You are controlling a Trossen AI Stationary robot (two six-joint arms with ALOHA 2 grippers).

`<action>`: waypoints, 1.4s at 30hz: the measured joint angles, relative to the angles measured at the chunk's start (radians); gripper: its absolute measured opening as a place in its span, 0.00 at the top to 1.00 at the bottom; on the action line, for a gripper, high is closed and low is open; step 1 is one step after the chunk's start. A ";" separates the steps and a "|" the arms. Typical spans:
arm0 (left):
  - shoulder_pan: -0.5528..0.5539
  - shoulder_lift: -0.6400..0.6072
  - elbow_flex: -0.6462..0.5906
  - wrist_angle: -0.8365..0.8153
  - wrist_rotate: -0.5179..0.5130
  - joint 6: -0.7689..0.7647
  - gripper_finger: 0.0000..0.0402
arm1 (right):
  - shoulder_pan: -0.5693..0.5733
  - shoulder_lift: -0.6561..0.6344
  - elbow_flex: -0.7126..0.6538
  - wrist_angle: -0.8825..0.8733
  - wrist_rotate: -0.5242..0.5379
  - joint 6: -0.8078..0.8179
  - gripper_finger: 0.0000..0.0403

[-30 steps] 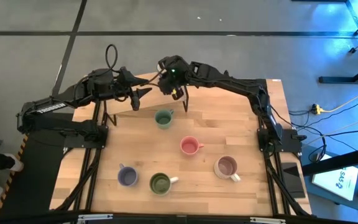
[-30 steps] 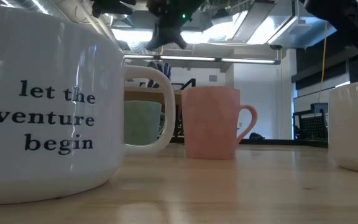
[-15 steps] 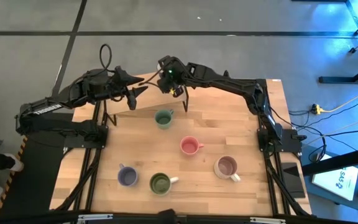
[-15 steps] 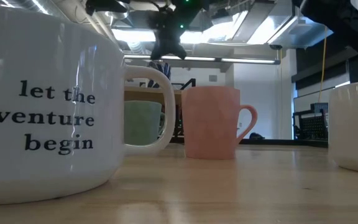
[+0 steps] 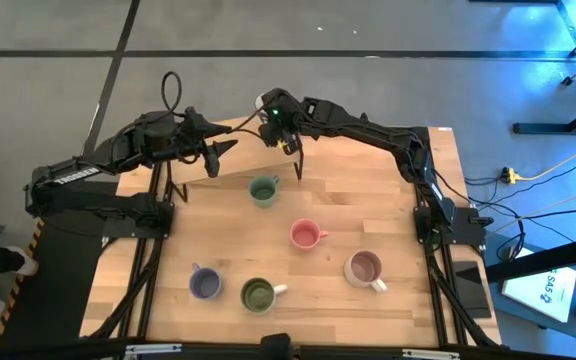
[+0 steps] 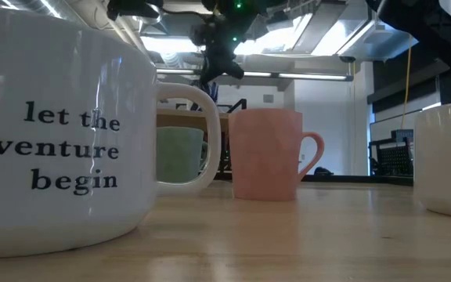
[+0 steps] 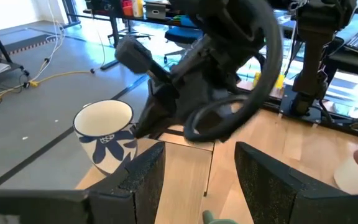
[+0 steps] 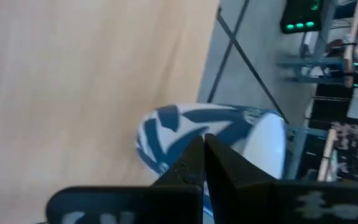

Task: Place coffee mugs
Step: Put the blue patterned mug on the shelf

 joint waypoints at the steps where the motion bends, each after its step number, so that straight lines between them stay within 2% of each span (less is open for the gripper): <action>1: 0.000 0.000 0.000 0.000 0.000 0.001 0.53 | 0.006 -0.002 0.000 -0.011 -0.007 0.007 1.00; 5: 0.000 -0.002 0.000 -0.001 0.000 -0.007 0.53 | 0.029 -0.046 0.002 -0.021 -0.077 0.017 1.00; 9: 0.000 -0.013 0.000 0.001 0.000 -0.059 0.53 | 0.038 -0.088 0.054 0.050 -0.070 0.013 1.00; 12: 0.000 -0.010 0.000 -0.004 0.000 -0.069 0.53 | 0.002 -0.086 0.067 0.081 -0.087 0.012 1.00; 15: 0.000 -0.011 0.000 -0.008 0.000 -0.069 0.53 | -0.035 -0.082 0.063 0.038 -0.155 -0.013 0.98; 18: 0.000 -0.011 0.000 -0.041 0.000 -0.069 0.53 | -0.057 -0.082 0.064 -0.030 -0.215 -0.044 0.91; 21: 0.000 -0.011 0.000 -0.067 0.000 -0.069 0.53 | -0.075 -0.081 0.063 -0.071 -0.262 -0.074 0.79; 24: 0.000 -0.011 0.000 -0.076 0.000 -0.070 0.53 | -0.083 -0.081 0.064 -0.065 -0.243 -0.099 0.66; 27: 0.000 -0.011 0.000 -0.077 0.000 -0.073 0.53 | -0.084 -0.069 0.064 -0.063 -0.233 -0.121 0.60; 31: 0.000 -0.011 0.000 -0.076 0.000 -0.073 0.53 | -0.088 -0.048 0.063 -0.076 -0.268 -0.142 0.60; 36: 0.000 -0.011 0.000 -0.076 0.000 -0.074 0.53 | -0.091 -0.024 0.064 -0.052 -0.216 -0.202 0.64; 42: 0.000 -0.011 0.000 -0.076 0.000 -0.078 0.53 | -0.108 -0.011 0.064 -0.066 -0.225 -0.222 0.65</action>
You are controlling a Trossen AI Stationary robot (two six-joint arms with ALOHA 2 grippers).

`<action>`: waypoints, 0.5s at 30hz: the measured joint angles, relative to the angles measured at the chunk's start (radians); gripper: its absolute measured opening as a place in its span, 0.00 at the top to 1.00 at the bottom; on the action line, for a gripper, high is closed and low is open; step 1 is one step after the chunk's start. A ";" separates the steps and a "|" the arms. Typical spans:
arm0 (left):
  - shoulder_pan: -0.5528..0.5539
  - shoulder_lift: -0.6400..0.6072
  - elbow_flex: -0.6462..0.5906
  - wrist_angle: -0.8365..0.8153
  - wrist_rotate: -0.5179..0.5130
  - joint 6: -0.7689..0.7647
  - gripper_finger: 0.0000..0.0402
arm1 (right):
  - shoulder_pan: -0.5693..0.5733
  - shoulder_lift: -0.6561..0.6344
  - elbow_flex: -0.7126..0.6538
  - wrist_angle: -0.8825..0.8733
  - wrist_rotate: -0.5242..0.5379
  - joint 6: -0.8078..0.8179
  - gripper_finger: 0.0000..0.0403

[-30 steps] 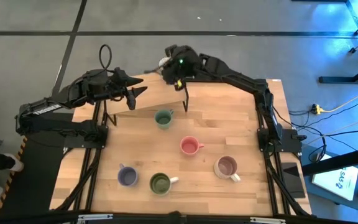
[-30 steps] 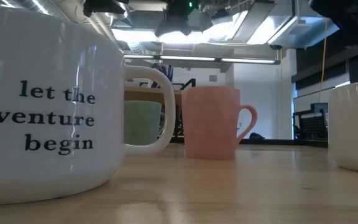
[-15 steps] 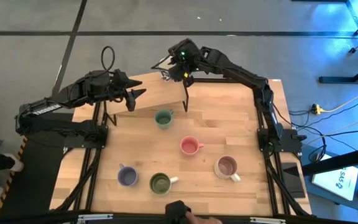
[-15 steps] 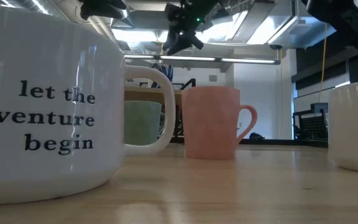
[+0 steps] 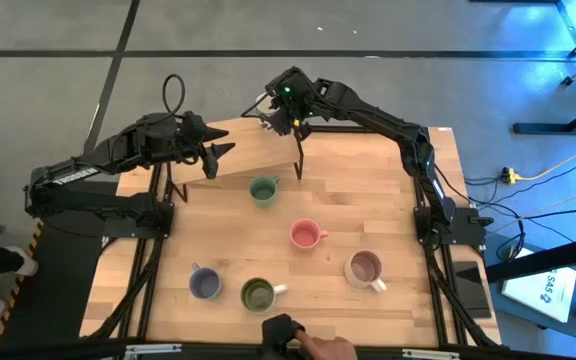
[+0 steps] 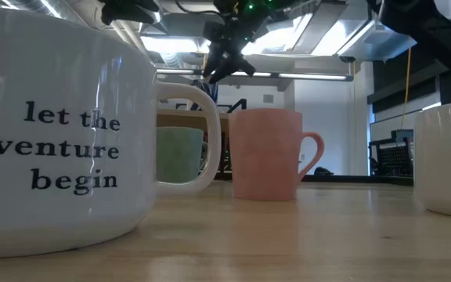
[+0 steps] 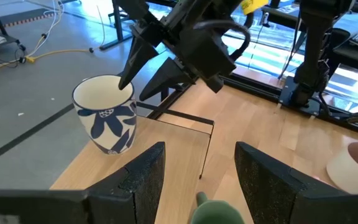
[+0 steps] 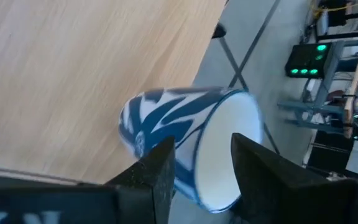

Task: Place coffee mugs
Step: Put the blue patterned mug on the shelf

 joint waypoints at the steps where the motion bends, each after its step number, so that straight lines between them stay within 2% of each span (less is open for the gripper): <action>1: 0.000 0.000 0.000 0.000 0.000 0.000 0.53 | -0.003 0.002 0.000 -0.009 -0.004 -0.001 0.65; 5: 0.000 0.000 0.000 0.000 -0.011 -0.001 0.53 | -0.009 0.011 0.000 -0.012 -0.006 -0.001 0.65; 11: 0.034 0.032 0.001 0.052 -0.161 0.012 0.53 | -0.004 -0.008 0.002 -0.029 0.018 -0.001 0.65; 15: 0.120 0.094 0.002 0.178 -0.141 0.030 0.53 | 0.003 -0.067 0.004 -0.038 0.019 -0.001 0.65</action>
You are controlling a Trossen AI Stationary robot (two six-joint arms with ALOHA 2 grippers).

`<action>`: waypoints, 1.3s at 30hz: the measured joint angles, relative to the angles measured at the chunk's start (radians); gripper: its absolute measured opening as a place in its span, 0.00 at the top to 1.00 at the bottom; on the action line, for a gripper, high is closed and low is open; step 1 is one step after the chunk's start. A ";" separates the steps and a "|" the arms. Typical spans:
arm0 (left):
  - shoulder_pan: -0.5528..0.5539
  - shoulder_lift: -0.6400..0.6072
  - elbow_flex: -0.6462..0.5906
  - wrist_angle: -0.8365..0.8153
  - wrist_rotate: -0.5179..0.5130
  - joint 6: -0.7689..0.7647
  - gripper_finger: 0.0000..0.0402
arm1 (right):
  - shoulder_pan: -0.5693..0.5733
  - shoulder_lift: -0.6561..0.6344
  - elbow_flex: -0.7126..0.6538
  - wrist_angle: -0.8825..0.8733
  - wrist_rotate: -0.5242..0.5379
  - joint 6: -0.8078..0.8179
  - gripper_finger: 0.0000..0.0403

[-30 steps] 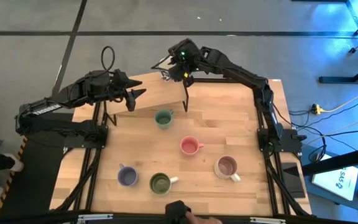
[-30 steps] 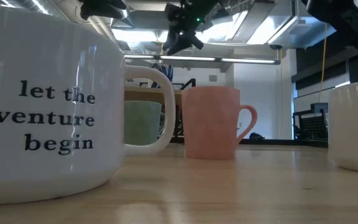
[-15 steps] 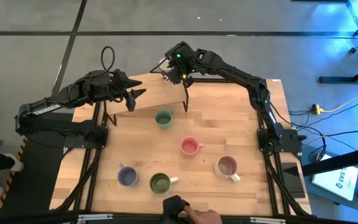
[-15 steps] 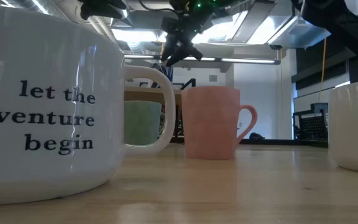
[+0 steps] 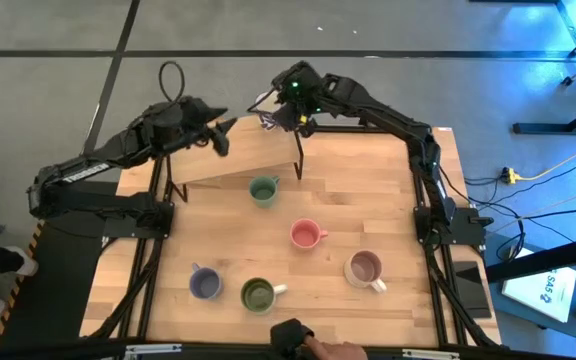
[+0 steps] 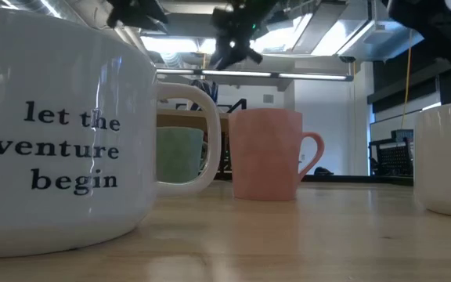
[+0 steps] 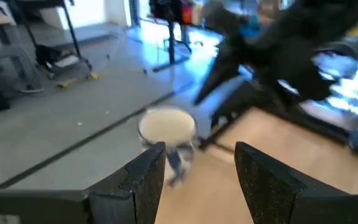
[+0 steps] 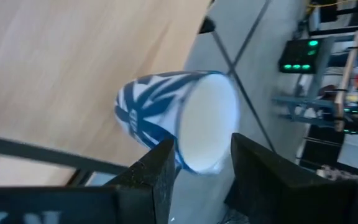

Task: Place coffee mugs
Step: Put the blue patterned mug on the shelf

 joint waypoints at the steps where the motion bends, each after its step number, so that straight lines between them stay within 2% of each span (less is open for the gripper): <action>1: 0.025 0.023 0.000 0.019 0.003 0.000 0.53 | 0.005 -0.012 0.001 -0.005 0.000 0.001 0.65; 4: 0.107 0.097 -0.001 0.055 0.039 -0.003 0.53 | 0.006 -0.047 -0.001 -0.038 0.001 0.019 0.65; 9: 0.242 0.193 -0.001 0.121 0.271 -0.001 0.54 | 0.003 -0.128 0.000 -0.077 0.007 0.050 0.65; 11: 0.272 0.216 -0.001 0.111 0.311 0.017 0.58 | 0.003 -0.153 0.000 -0.088 0.019 0.053 0.65; 14: 0.292 0.246 -0.001 0.082 0.264 0.052 0.67 | 0.003 -0.188 -0.001 -0.099 0.044 0.055 0.65; 18: 0.307 0.279 -0.002 0.110 0.185 0.052 0.86 | 0.003 -0.235 -0.001 -0.100 0.055 0.075 0.65; 21: 0.309 0.316 -0.002 0.137 0.175 0.047 0.98 | 0.003 -0.253 -0.001 -0.103 0.055 0.087 0.65; 27: 0.296 0.407 -0.002 0.180 0.176 0.013 1.00 | 0.003 -0.274 -0.001 -0.104 0.057 0.092 0.65; 34: 0.297 0.452 -0.002 0.254 0.185 -0.039 1.00 | 0.003 -0.275 -0.001 -0.120 0.060 0.104 0.65; 39: 0.297 0.486 -0.002 0.263 0.233 -0.058 1.00 | 0.004 -0.275 -0.001 -0.125 0.053 0.104 0.65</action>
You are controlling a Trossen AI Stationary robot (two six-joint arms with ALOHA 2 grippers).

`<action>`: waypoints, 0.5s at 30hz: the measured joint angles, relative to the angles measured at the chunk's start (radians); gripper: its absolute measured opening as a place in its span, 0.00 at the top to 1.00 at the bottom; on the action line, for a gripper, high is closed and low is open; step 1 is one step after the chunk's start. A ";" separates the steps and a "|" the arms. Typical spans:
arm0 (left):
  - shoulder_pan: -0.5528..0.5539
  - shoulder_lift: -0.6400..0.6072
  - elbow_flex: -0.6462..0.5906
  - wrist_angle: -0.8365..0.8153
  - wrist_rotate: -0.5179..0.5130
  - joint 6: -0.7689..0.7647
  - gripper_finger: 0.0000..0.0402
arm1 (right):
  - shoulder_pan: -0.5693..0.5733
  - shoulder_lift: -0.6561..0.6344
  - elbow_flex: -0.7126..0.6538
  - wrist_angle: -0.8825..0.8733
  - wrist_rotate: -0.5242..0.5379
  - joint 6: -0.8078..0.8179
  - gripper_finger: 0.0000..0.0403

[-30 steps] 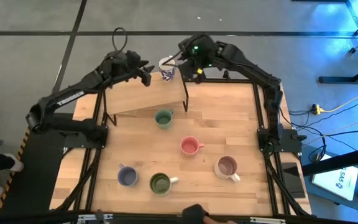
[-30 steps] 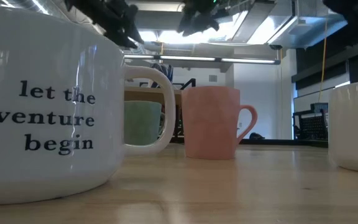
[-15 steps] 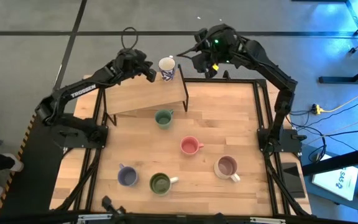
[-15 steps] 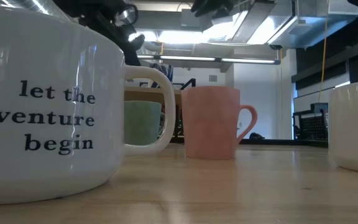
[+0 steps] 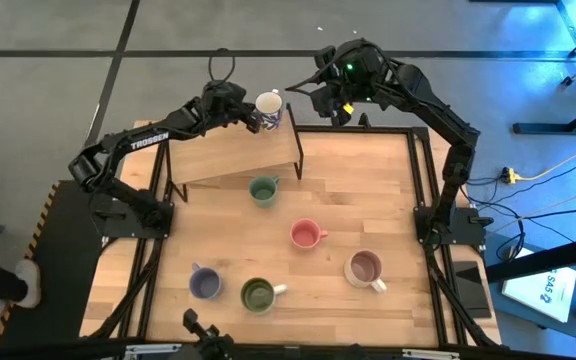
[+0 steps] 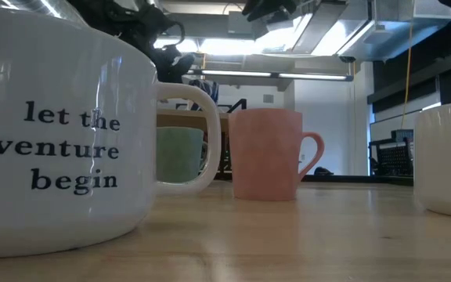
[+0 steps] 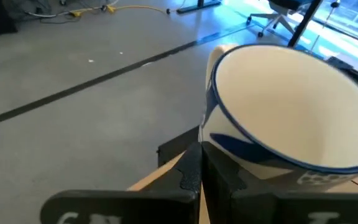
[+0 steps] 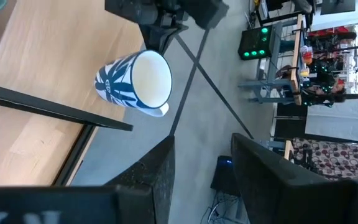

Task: Place coffee mugs
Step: Put the blue patterned mug on the shelf

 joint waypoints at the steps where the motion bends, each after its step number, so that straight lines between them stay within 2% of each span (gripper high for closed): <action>1: -0.003 0.007 0.000 0.004 0.010 -0.003 1.00 | 0.000 0.000 0.000 0.000 0.000 0.000 0.65; 15: -0.026 0.020 0.000 0.026 0.056 -0.030 1.00 | -0.001 0.000 0.000 0.000 0.000 0.001 0.65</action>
